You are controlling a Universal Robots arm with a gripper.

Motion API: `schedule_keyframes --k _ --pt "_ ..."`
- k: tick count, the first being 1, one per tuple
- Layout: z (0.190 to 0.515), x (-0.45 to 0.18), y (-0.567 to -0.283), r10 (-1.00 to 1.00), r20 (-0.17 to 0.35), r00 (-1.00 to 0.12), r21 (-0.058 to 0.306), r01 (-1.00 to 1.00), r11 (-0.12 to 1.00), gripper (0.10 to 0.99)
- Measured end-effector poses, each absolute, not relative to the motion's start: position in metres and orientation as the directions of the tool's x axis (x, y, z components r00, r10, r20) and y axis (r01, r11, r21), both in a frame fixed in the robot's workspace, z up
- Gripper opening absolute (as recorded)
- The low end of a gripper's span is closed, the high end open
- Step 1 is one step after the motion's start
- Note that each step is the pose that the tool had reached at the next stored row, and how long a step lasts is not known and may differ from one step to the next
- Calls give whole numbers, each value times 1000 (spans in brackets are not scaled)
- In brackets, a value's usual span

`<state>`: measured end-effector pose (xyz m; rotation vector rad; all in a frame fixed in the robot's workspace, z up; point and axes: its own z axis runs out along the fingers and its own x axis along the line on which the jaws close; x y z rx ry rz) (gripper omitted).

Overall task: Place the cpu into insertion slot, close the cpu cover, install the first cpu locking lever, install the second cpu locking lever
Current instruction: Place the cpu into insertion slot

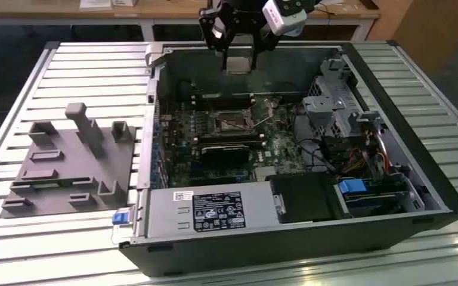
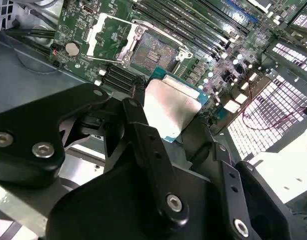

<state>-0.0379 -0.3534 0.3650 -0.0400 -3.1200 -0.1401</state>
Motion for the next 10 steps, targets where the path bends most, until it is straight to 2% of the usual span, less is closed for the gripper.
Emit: schedule_keyframes --k 10 --pt "365 -38 -353 25 19 -1000 89 26 996 537"
